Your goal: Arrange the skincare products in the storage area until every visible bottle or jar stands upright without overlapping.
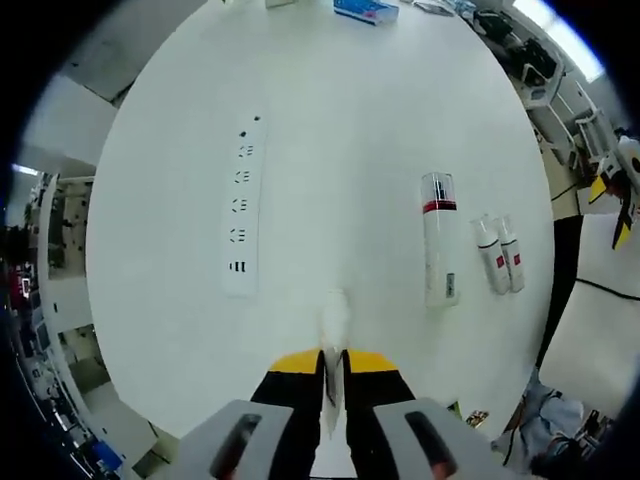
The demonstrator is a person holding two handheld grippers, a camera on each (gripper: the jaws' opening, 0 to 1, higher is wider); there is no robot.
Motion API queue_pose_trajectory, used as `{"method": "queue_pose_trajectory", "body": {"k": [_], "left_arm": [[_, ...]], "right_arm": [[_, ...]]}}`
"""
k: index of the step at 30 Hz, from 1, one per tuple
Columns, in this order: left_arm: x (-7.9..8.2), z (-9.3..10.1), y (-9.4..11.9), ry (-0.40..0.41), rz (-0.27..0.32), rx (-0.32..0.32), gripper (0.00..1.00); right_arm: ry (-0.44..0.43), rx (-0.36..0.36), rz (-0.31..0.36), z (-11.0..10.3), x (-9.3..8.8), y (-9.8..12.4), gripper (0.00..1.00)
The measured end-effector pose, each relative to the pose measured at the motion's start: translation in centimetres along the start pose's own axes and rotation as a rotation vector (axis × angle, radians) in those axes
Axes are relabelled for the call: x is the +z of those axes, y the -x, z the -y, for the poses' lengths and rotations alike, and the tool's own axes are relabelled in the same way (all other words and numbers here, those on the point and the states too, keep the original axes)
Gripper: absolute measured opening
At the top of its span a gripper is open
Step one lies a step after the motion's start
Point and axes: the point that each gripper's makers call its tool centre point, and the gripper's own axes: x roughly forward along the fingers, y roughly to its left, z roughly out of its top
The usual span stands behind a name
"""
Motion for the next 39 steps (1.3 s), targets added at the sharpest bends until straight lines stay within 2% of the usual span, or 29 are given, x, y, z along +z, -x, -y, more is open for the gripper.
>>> {"method": "queue_pose_trajectory", "body": {"k": [7,12,17,28,32,34,39], "left_arm": [[0.0,0.3,0.0,-0.005,-0.008,-0.017,0.06],[-0.2,0.0,0.0,-0.029,-0.001,0.010,0.07],[-0.3,0.3,0.1,-0.022,0.002,0.004,0.12],[-0.4,-0.2,1.8,0.004,0.069,0.050,0.24],[-0.4,0.5,2.9,0.064,0.162,0.053,0.26],[-1.2,0.9,4.0,0.105,0.234,0.074,0.26],[-3.3,1.2,6.3,0.153,0.337,0.123,0.25]], "right_arm": [[0.001,-0.005,0.003,0.1,0.0,0.3,0.42],[0.000,-0.009,0.004,-0.1,-0.2,0.6,0.42],[0.002,-0.016,0.011,-0.2,-0.4,0.8,0.42],[0.021,-0.010,0.020,-0.5,-0.2,1.2,0.43],[0.026,0.002,0.018,-0.9,-0.3,1.1,0.45],[0.031,0.012,0.016,-1.2,-0.4,0.9,0.46],[0.056,0.047,-0.001,-2.0,-0.4,0.5,0.47]]}}
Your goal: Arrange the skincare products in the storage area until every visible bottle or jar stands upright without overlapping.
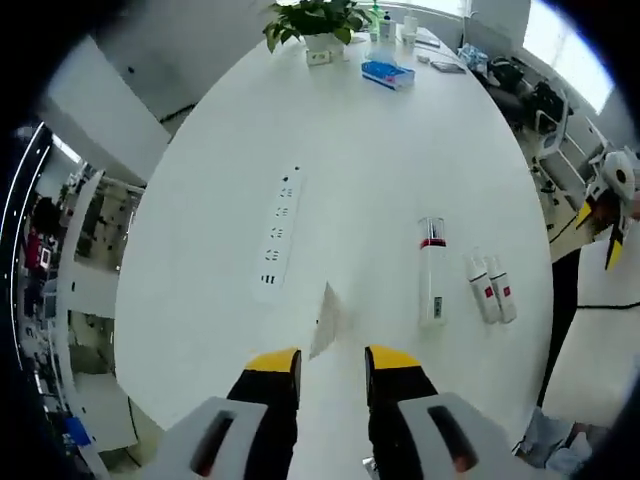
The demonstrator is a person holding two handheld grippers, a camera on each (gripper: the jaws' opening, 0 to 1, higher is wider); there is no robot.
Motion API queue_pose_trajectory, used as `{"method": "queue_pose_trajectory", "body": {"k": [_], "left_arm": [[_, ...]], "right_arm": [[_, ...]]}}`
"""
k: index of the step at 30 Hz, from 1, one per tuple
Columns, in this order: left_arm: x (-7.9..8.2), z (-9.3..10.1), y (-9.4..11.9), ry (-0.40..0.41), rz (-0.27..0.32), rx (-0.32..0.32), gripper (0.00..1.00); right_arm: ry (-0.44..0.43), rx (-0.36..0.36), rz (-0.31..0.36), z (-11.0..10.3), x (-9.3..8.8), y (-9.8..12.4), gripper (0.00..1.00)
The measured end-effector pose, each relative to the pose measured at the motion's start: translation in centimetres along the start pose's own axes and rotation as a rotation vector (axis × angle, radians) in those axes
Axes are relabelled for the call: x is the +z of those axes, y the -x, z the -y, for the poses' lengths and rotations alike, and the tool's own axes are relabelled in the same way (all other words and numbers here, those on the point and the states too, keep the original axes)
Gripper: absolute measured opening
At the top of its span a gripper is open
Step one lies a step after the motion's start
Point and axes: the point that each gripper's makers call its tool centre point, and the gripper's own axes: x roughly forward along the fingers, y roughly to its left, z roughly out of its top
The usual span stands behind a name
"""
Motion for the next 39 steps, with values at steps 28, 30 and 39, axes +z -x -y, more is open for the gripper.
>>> {"method": "queue_pose_trajectory", "body": {"k": [28,30,39], "left_arm": [[5.2,14.5,-3.8,-0.133,0.280,-0.175,0.21],[4.7,15.3,-5.9,-0.128,0.221,-0.194,0.23],[3.4,16.5,-13.5,-0.118,0.047,-0.234,0.41]], "right_arm": [[-0.052,-0.050,0.010,-0.7,-2.0,1.9,0.48],[-0.070,-0.068,0.016,-0.4,-2.5,2.4,0.48],[-0.141,-0.123,0.009,0.1,-4.5,4.3,0.48]]}}
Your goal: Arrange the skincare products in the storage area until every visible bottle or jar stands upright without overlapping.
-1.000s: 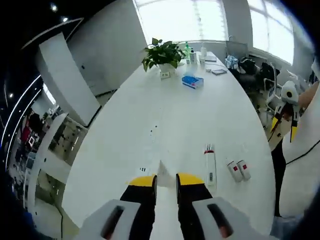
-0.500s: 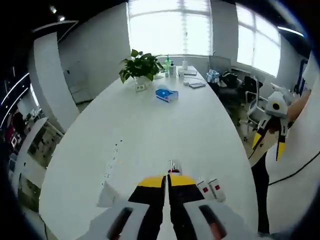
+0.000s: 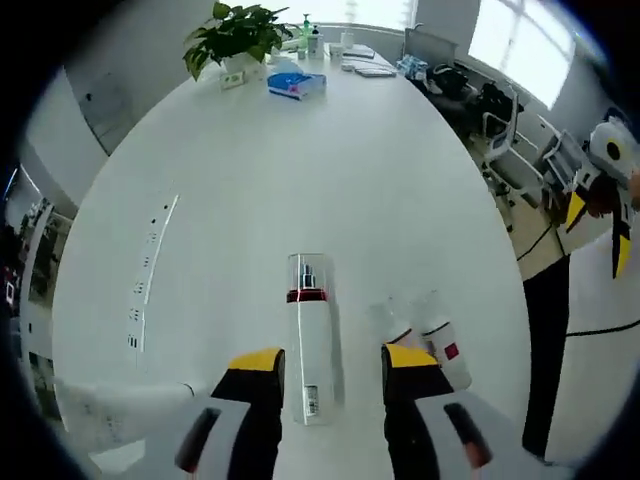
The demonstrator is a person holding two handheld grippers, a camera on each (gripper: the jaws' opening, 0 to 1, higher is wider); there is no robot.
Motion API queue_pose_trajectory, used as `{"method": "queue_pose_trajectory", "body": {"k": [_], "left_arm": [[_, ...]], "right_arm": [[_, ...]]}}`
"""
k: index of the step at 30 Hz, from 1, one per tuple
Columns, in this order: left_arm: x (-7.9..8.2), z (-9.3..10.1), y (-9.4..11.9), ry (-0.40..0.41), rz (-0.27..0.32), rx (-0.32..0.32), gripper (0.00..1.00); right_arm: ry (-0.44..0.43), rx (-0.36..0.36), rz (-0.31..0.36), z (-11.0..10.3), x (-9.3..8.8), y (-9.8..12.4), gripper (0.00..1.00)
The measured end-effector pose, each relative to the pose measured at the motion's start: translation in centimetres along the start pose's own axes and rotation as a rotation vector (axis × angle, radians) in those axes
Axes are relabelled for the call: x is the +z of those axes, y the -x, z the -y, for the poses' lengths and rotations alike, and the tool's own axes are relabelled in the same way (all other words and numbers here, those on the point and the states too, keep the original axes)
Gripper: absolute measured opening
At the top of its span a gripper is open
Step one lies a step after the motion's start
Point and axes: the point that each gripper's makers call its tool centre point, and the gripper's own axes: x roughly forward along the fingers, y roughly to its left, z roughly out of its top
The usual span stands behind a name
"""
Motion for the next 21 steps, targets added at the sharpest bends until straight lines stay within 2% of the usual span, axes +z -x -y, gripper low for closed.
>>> {"method": "queue_pose_trajectory", "body": {"k": [2,10,12,14,21], "left_arm": [[-0.3,-0.6,-1.3,0.016,-0.031,0.007,0.46],[-0.4,-1.6,-4.5,0.046,-0.072,0.004,0.45],[-0.5,-1.8,-4.9,0.044,-0.084,0.003,0.42],[-0.7,-1.6,-5.3,0.042,-0.097,-0.010,0.34],[-1.5,-1.8,-7.0,0.039,-0.140,-0.008,0.33]], "right_arm": [[-0.008,-0.011,-0.001,0.3,-0.1,0.4,0.48],[-0.045,-0.048,-0.007,1.5,-0.3,1.2,0.48],[-0.046,-0.051,-0.017,1.6,-0.5,1.2,0.48],[-0.058,-0.054,-0.023,1.7,-0.7,1.2,0.47],[-0.091,-0.061,-0.035,2.0,-1.4,1.0,0.47]]}}
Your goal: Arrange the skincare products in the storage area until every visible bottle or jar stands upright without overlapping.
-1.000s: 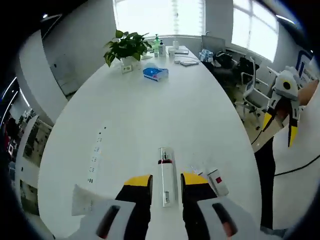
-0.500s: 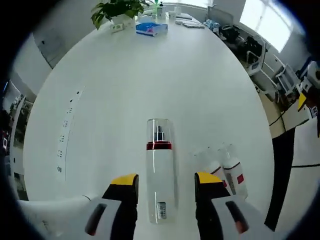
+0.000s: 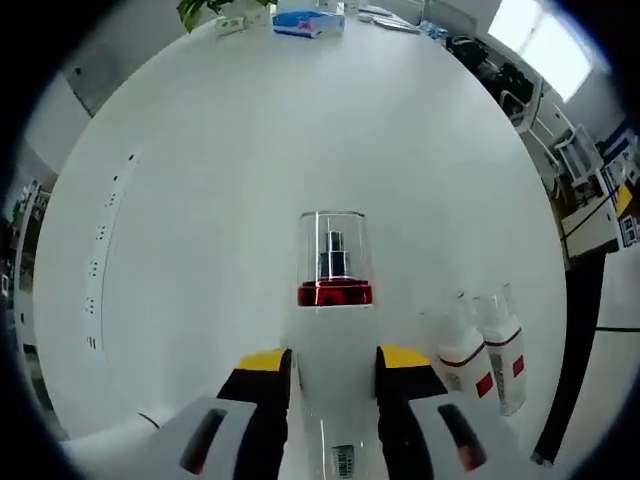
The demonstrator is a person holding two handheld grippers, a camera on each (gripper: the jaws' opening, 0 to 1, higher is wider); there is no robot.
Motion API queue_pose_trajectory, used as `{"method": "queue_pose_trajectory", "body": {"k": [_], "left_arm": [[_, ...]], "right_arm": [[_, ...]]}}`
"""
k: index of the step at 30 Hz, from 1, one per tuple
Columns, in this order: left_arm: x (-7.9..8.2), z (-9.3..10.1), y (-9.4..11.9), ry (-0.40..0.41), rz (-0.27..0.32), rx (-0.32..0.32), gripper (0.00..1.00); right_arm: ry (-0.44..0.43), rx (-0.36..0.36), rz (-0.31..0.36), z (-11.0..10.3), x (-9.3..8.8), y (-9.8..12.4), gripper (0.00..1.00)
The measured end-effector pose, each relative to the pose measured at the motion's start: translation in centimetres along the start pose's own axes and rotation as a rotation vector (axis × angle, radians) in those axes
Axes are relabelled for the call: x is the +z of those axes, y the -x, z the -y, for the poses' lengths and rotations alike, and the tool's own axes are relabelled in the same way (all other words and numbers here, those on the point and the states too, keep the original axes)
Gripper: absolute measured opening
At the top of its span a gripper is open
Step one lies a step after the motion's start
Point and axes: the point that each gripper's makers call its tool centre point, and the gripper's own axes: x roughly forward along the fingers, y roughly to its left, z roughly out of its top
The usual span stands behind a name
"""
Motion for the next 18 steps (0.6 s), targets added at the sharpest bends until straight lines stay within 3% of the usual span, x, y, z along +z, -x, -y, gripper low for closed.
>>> {"method": "queue_pose_trajectory", "body": {"k": [9,15,18], "left_arm": [[0.3,-0.2,0.7,0.047,0.084,-0.012,0.29],[0.3,-0.1,0.6,-0.009,0.054,0.020,0.29],[0.3,-0.3,0.5,-0.014,0.040,0.017,0.29]], "right_arm": [[-0.041,-0.020,0.014,0.8,-0.3,-0.4,0.47],[-0.067,-0.035,0.029,1.2,-1.2,0.0,0.47],[-0.099,-0.058,0.051,1.4,-2.4,0.9,0.47]]}}
